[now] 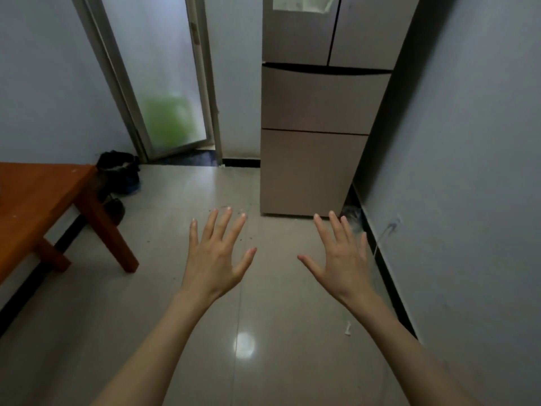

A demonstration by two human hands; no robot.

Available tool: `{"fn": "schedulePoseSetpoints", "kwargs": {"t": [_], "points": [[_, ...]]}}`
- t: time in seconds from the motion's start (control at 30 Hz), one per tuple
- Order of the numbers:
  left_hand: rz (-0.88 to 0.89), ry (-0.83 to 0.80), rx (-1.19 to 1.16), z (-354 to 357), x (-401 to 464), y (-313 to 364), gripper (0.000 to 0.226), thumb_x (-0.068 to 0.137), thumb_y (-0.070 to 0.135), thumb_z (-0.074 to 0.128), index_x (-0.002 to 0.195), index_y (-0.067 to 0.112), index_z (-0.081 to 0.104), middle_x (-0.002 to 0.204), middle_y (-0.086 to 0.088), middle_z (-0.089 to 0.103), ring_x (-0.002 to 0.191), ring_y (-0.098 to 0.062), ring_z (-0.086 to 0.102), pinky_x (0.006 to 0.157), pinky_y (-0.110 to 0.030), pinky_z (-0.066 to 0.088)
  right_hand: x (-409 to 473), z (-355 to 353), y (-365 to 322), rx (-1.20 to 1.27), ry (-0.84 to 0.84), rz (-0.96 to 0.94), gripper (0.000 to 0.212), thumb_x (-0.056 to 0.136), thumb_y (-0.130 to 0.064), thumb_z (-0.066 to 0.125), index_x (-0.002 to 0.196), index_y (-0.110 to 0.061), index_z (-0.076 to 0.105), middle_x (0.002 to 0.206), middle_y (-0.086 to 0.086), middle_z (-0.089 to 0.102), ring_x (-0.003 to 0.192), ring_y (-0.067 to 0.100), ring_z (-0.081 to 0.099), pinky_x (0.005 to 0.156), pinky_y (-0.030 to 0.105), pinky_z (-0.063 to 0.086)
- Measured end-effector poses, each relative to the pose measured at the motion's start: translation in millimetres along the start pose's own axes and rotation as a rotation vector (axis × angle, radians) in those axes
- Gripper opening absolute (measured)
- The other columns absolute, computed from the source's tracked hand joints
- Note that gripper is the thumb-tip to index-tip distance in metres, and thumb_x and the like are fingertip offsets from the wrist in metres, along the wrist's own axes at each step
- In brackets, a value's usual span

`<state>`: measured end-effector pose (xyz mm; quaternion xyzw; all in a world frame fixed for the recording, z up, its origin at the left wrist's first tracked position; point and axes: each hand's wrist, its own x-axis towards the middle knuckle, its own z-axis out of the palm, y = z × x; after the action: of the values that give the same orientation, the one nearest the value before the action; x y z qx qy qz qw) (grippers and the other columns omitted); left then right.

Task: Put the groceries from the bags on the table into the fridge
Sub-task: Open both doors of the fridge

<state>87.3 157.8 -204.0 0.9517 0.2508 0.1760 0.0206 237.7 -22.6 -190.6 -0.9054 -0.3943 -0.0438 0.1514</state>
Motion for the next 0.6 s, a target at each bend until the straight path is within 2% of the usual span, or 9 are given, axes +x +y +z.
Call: {"fn": "schedulePoseSetpoints", "kwargs": {"t": [0.27, 0.47, 0.6], "points": [[0.085, -0.031, -0.007, 31.3, 132.0, -41.1, 0.068, 0.087, 0.058, 0.027, 0.143, 0.022, 0.033, 0.150, -0.010, 0.033, 0.141, -0.029, 0.023, 0.112, -0.053, 0.013, 122.9, 13.3, 6.6, -0.005, -0.001, 0.092, 0.080, 0.086, -0.062, 0.043, 0.149, -0.032, 0.004, 0.159, 0.002, 0.001, 0.146, 0.020, -0.005, 0.114, 0.052, -0.001], [0.120, -0.051, -0.045, 69.0, 233.4, -31.3, 0.068, 0.087, 0.058, 0.026, 0.144, 0.022, 0.033, 0.150, -0.009, 0.033, 0.141, -0.028, 0.024, 0.113, -0.052, 0.013, 212.3, 23.0, 42.2, 0.015, -0.014, 0.142, 0.080, 0.087, -0.060, 0.044, 0.148, -0.032, 0.002, 0.159, 0.001, -0.001, 0.145, 0.019, -0.007, 0.116, 0.051, 0.001], [0.115, -0.023, -0.062, 94.9, 311.3, -16.3, 0.070, 0.086, 0.061, 0.021, 0.146, 0.026, 0.025, 0.153, -0.007, 0.026, 0.143, -0.024, 0.014, 0.115, -0.049, 0.006, 285.0, 21.0, 79.1, 0.035, 0.009, 0.133, 0.080, 0.087, -0.059, 0.044, 0.148, -0.033, 0.001, 0.159, 0.000, -0.003, 0.145, 0.019, -0.008, 0.116, 0.051, 0.001]]}}
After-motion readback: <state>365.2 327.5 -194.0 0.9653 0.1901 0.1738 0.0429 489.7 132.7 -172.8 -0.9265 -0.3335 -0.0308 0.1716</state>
